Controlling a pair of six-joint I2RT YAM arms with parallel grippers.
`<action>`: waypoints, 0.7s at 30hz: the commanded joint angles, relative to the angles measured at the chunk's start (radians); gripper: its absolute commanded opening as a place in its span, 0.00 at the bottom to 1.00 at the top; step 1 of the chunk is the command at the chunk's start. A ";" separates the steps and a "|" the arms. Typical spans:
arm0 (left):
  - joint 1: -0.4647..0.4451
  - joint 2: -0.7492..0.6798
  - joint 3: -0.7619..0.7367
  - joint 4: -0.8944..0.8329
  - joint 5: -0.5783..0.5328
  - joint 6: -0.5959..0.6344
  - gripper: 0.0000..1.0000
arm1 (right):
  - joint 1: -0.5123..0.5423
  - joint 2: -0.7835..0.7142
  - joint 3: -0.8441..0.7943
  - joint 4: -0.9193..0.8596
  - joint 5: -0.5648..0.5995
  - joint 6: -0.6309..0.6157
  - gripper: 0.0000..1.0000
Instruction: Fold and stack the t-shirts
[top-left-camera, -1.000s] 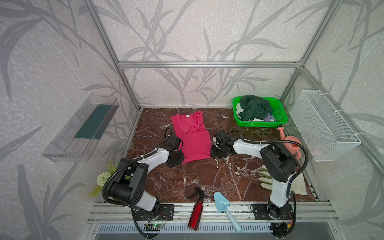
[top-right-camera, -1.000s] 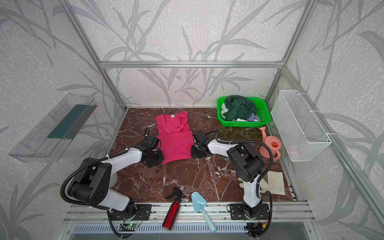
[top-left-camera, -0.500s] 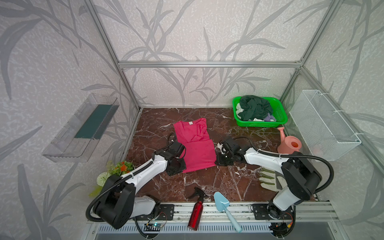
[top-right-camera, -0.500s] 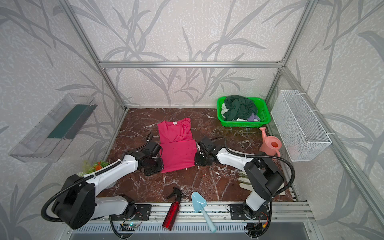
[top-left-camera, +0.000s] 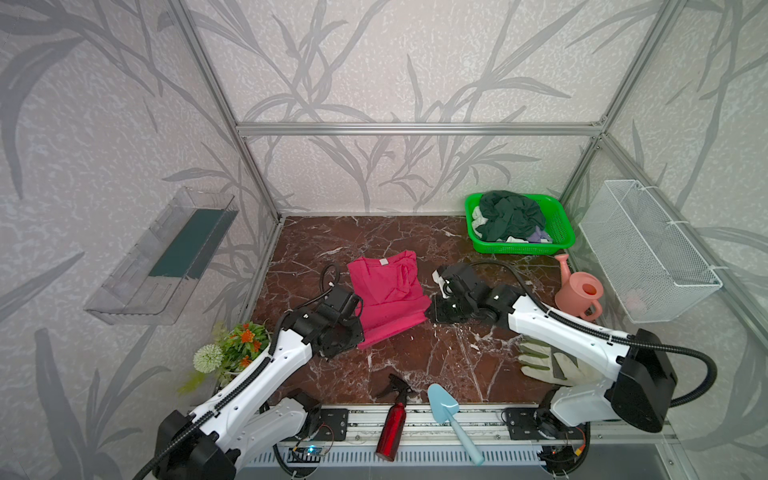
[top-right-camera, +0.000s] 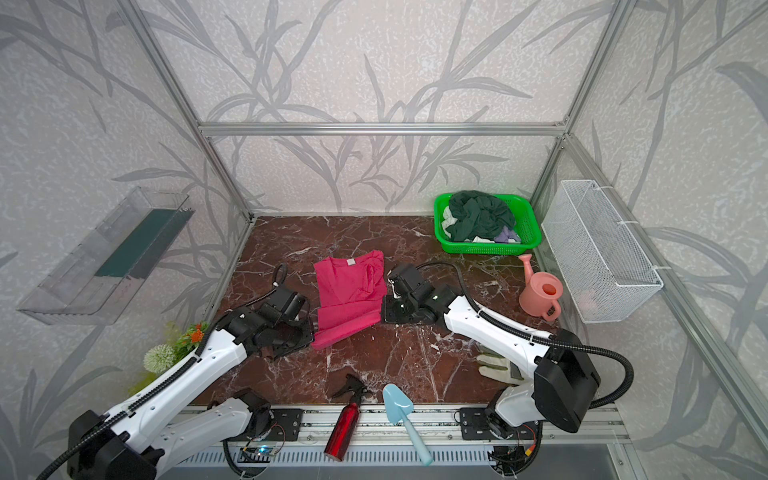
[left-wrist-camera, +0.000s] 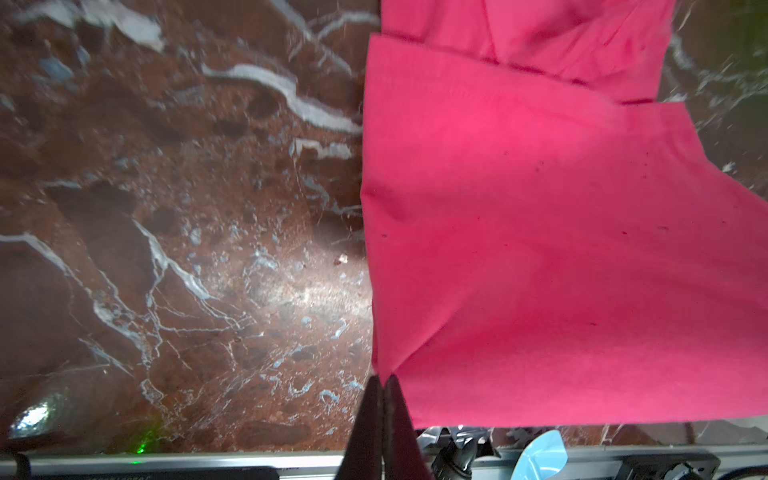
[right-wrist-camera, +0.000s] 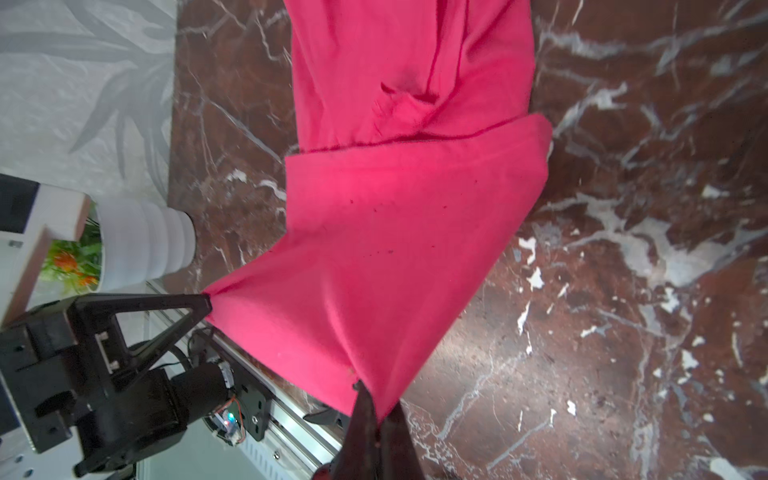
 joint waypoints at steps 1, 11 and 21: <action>0.039 0.038 0.068 0.031 -0.098 0.022 0.00 | -0.040 0.024 0.064 -0.010 0.050 -0.022 0.00; 0.217 0.232 0.243 0.115 -0.054 0.109 0.00 | -0.123 0.201 0.273 -0.004 -0.013 -0.097 0.00; 0.312 0.387 0.402 0.151 0.002 0.166 0.00 | -0.169 0.390 0.476 -0.012 -0.066 -0.114 0.00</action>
